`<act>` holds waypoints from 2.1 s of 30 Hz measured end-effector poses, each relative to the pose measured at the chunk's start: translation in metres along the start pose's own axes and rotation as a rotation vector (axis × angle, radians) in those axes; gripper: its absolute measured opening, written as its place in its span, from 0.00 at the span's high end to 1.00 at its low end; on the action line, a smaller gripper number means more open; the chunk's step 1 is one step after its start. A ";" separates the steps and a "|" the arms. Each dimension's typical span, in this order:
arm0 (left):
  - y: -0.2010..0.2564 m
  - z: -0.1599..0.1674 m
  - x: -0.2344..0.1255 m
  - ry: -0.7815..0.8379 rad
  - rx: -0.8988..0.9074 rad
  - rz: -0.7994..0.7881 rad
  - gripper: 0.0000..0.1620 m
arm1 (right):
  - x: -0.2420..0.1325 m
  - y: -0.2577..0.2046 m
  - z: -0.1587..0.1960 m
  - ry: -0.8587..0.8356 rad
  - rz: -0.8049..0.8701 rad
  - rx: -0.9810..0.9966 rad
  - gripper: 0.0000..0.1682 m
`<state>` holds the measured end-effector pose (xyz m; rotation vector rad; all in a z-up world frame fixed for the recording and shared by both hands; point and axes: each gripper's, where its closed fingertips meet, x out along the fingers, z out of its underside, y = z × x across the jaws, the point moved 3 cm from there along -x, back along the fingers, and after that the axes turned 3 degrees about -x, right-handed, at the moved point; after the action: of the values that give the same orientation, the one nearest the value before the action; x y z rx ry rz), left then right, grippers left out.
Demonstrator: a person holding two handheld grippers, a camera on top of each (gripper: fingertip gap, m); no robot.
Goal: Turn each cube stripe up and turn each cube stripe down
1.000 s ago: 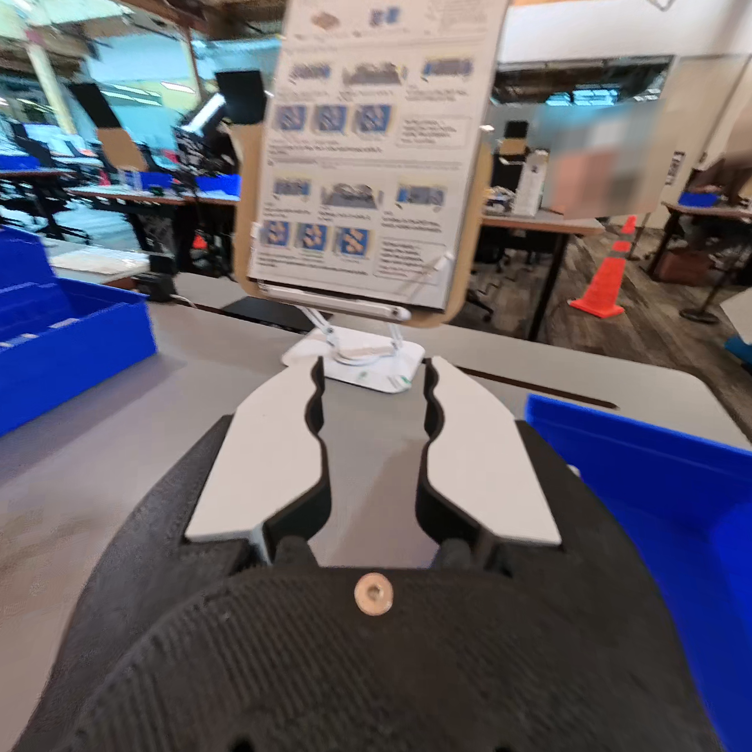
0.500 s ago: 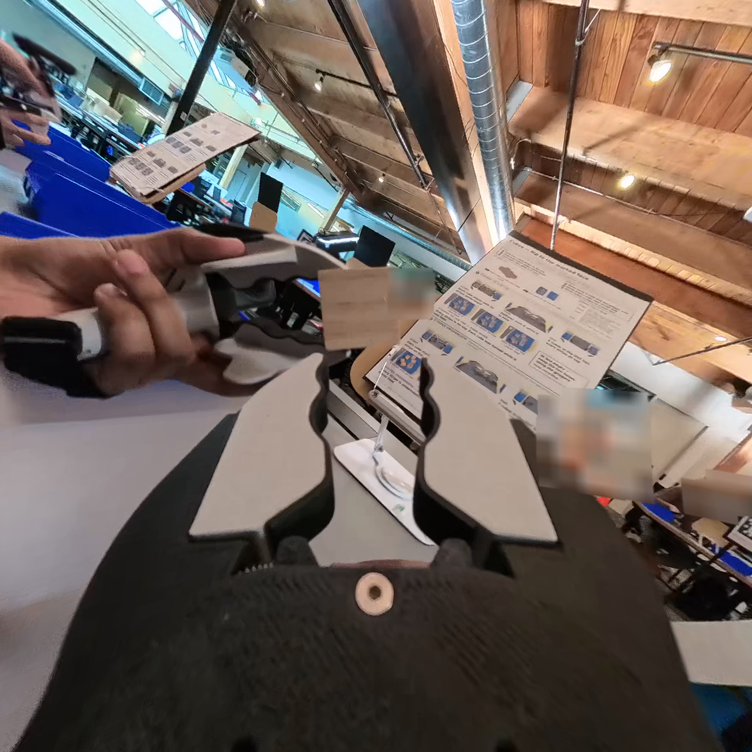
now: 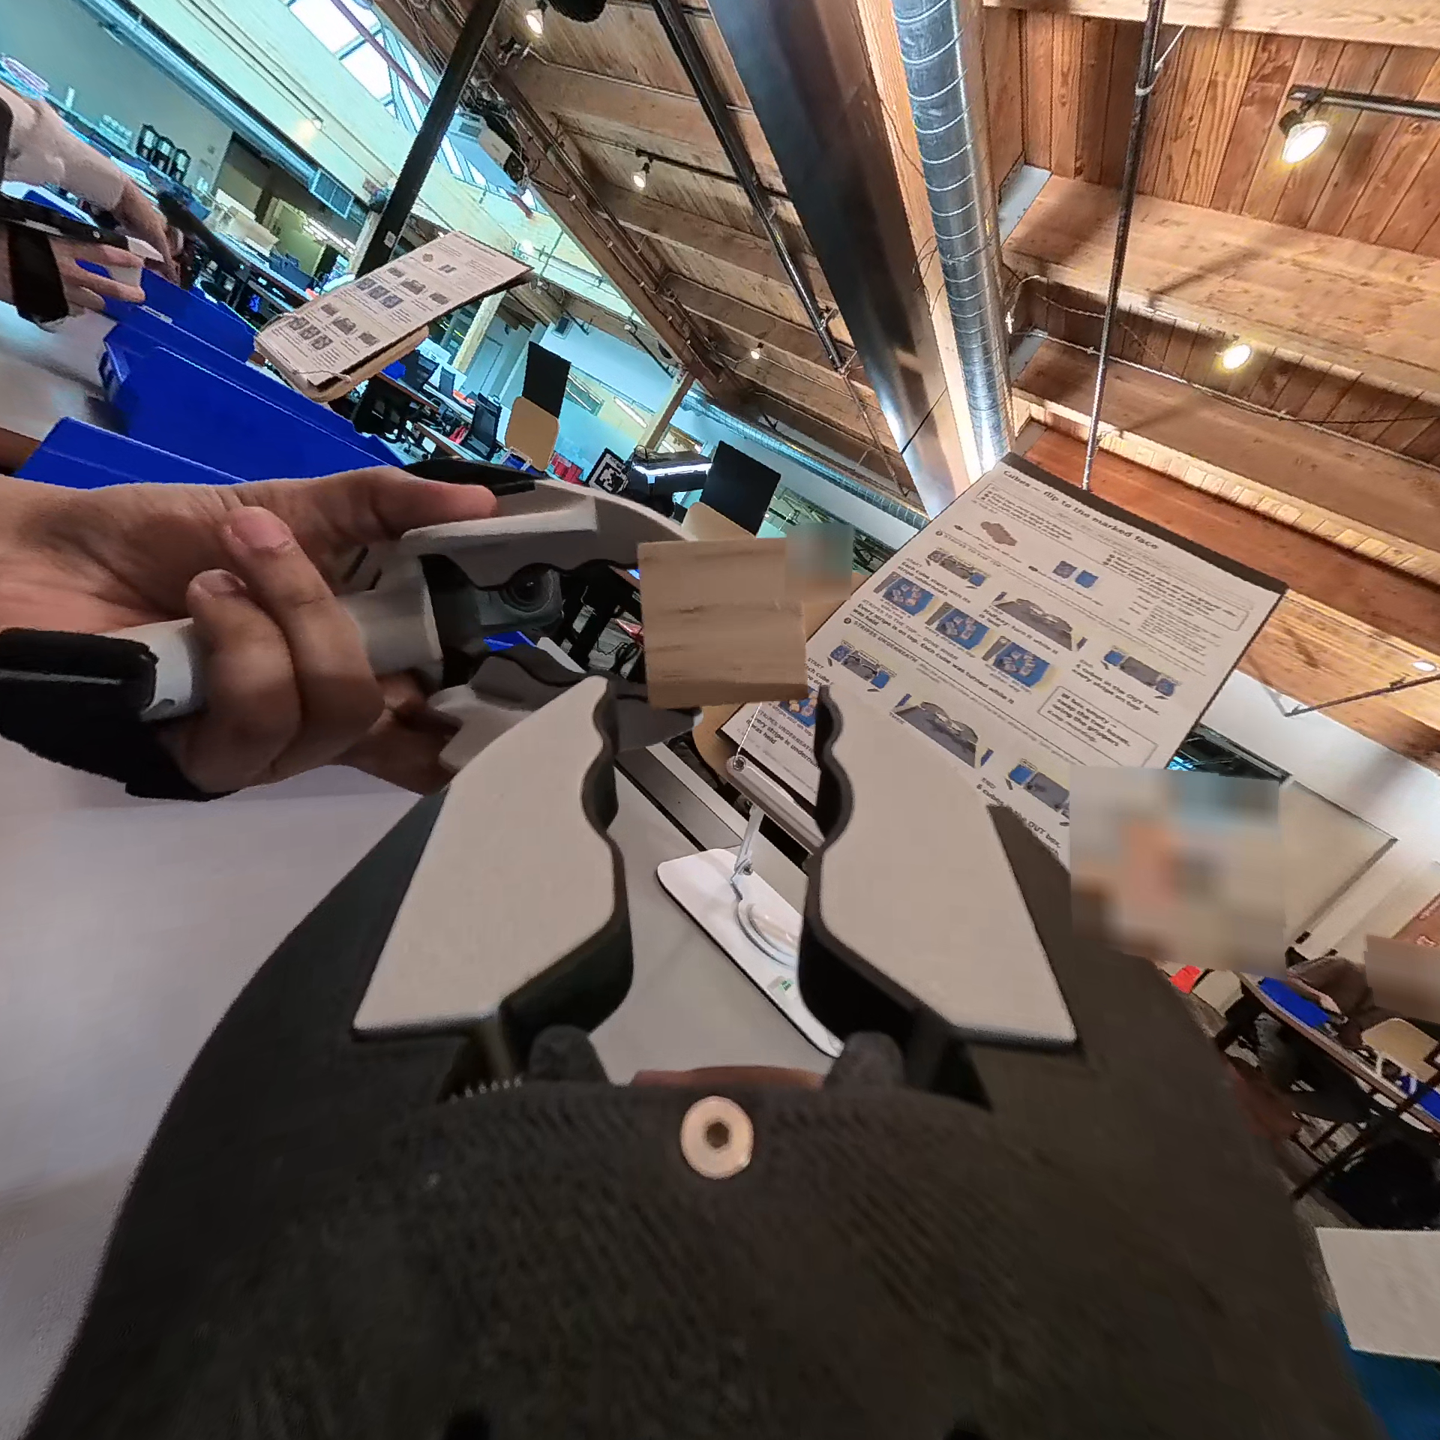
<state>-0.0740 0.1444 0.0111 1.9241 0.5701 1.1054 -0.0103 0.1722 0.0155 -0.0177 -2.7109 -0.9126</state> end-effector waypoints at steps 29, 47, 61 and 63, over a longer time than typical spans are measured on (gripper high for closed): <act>-0.025 0.005 -0.009 -0.040 0.109 -0.072 0.66 | -0.050 0.148 0.027 -0.156 0.400 0.126 0.76; -0.116 0.012 -0.047 -0.246 0.337 -0.482 0.66 | -0.174 0.143 0.250 -1.231 0.089 0.710 0.75; -0.112 -0.002 -0.053 -0.152 0.258 -0.433 0.68 | -0.178 0.124 0.265 -1.322 0.046 0.749 0.75; -0.113 -0.002 -0.054 -0.150 0.248 -0.434 0.69 | -0.177 0.120 0.266 -1.334 0.031 0.759 0.75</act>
<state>-0.1017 0.1700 -0.1081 1.9426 1.0210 0.6319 0.1030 0.4399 -0.1629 -0.7382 -4.0009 0.4624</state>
